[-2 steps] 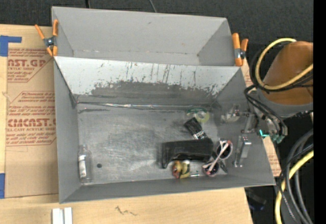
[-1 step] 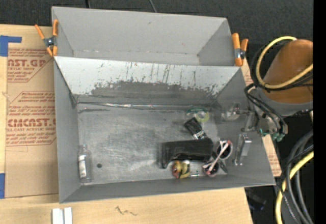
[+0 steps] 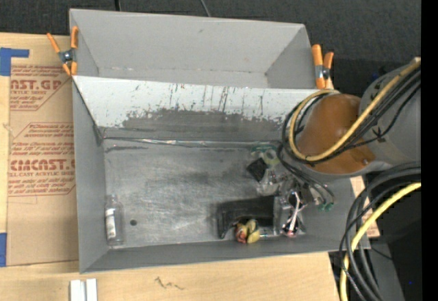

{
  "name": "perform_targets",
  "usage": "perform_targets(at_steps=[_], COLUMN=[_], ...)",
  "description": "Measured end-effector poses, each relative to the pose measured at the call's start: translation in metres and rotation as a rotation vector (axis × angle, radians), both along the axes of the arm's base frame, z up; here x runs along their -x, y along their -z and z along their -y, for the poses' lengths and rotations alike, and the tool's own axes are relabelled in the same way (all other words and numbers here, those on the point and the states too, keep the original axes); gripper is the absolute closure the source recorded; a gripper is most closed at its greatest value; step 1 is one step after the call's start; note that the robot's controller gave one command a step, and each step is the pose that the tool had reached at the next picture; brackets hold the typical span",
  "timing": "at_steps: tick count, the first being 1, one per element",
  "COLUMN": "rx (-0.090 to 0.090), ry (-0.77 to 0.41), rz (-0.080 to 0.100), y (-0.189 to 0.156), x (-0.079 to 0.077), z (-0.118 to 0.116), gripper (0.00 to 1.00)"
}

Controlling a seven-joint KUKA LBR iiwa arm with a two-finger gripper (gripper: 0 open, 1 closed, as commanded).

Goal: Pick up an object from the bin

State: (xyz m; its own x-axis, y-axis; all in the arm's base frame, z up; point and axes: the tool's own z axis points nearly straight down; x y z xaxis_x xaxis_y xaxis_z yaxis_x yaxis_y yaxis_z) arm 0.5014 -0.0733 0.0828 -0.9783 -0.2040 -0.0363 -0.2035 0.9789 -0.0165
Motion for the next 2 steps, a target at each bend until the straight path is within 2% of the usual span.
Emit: perform_targets(at_steps=[1, 2], rx=[0.000, -0.008], ry=[0.000, -0.013], rz=[0.000, -0.037], y=[0.000, -0.119], x=[0.000, -0.004], z=[0.000, -0.005], gripper=[1.00, 1.00])
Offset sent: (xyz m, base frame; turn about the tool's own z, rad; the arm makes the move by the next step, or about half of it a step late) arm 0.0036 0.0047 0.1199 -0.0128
